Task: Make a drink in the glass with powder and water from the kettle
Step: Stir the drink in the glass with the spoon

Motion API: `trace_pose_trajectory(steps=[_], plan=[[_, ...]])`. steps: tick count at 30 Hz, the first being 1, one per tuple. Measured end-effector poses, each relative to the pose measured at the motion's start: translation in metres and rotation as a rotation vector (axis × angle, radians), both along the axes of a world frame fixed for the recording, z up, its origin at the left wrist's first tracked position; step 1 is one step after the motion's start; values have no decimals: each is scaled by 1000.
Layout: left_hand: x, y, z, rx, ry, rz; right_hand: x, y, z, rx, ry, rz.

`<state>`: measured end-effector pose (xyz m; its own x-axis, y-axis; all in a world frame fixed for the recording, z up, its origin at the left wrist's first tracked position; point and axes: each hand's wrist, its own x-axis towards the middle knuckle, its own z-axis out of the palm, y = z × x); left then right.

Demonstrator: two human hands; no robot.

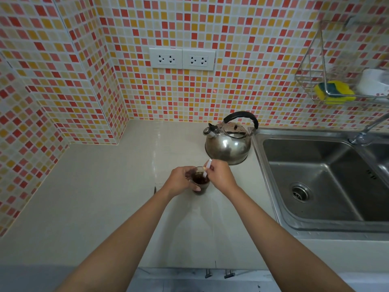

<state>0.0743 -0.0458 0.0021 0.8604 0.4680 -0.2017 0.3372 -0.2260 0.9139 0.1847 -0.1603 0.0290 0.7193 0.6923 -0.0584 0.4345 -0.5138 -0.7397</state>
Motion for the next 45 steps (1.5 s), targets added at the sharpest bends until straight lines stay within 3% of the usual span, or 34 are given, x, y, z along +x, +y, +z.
trace_pose_trajectory(steps=[6,10,21,26,30,45], plan=[[0,1,-2,-9,-3,14,-7,3,-3,55,91,-88],[1,0,-3,-28,12,33,-3,0,-3,15,17,-91],[0,1,-8,-60,28,80,-4,0,-6,29,61,-169],[-2,0,-12,-93,2,96,-7,2,-5,101,101,-135],[-1,-1,-13,-113,12,110,-1,-1,-5,-5,39,-126],[-3,0,-11,-135,-36,62,-6,8,-1,10,23,-29]])
